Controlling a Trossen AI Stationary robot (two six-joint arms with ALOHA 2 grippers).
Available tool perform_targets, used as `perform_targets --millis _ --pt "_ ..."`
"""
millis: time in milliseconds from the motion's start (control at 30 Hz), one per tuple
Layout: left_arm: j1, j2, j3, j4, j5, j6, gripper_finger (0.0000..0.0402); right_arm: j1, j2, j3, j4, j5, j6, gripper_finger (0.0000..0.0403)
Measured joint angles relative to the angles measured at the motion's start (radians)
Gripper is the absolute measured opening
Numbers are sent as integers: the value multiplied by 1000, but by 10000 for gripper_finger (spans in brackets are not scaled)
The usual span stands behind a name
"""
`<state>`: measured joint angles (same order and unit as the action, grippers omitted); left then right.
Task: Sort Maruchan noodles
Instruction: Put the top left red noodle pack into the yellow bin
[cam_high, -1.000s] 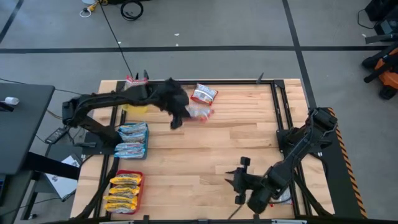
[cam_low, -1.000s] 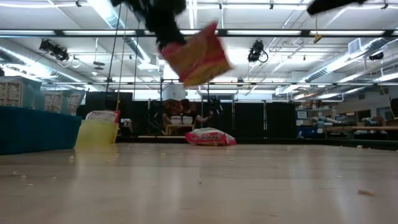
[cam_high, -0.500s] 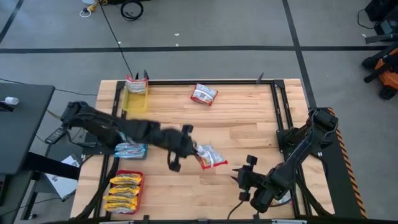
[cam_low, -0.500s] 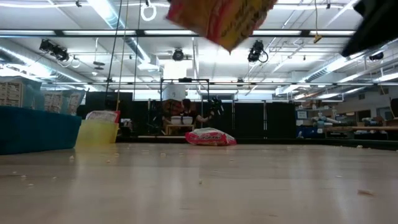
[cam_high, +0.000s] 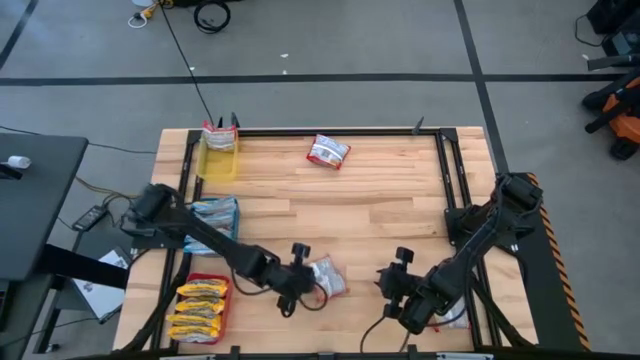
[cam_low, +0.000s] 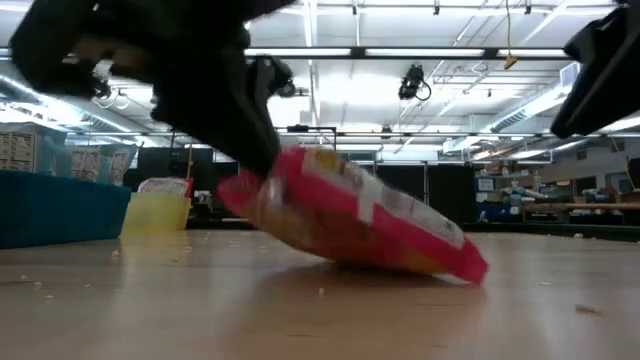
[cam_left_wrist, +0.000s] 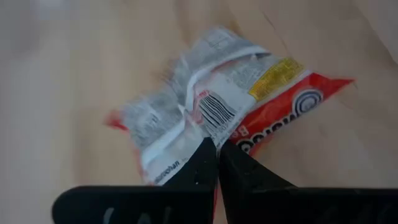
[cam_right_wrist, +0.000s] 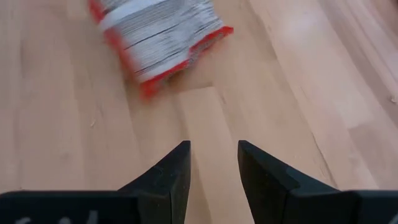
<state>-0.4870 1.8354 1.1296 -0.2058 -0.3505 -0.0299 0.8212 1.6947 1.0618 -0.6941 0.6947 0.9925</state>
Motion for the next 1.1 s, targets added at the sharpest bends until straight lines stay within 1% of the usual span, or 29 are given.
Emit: perform_targets --millis 100,200,300,433,500,600,667,733,800,933,1033,1100 --pt "0 27 4 -4 67 -4 16 -26 0 0 -3 -23 -8 140" --pt "1 29 5 -7 115 -4 41 -45 0 0 -2 -62 -33 140" --pt "6 6 11 -33 183 -4 81 -58 0 0 -8 -87 -51 140" --pt "46 -17 101 -216 295 -35 146 -74 0 0 -13 -86 -54 140" --pt "84 -19 153 -288 331 -17 180 -85 0 0 -13 -85 -61 140" --pt "147 -20 189 -263 336 59 224 -104 0 0 -13 -88 -99 140" --pt "199 -15 192 -211 341 91 243 -118 0 0 -25 -133 -126 140" --pt "257 -3 192 -161 353 94 252 -128 -8 0 -76 -198 -139 140" --pt "309 11 192 -131 391 105 253 -134 -27 0 -152 -228 -118 140" --pt "364 48 192 -117 485 162 246 -131 -87 0 -263 -220 -88 140" --pt "371 88 206 -125 538 192 243 -131 -134 0 -282 -218 -105 140" --pt "371 117 228 -134 550 204 243 -138 -161 0 -278 -210 -133 140"
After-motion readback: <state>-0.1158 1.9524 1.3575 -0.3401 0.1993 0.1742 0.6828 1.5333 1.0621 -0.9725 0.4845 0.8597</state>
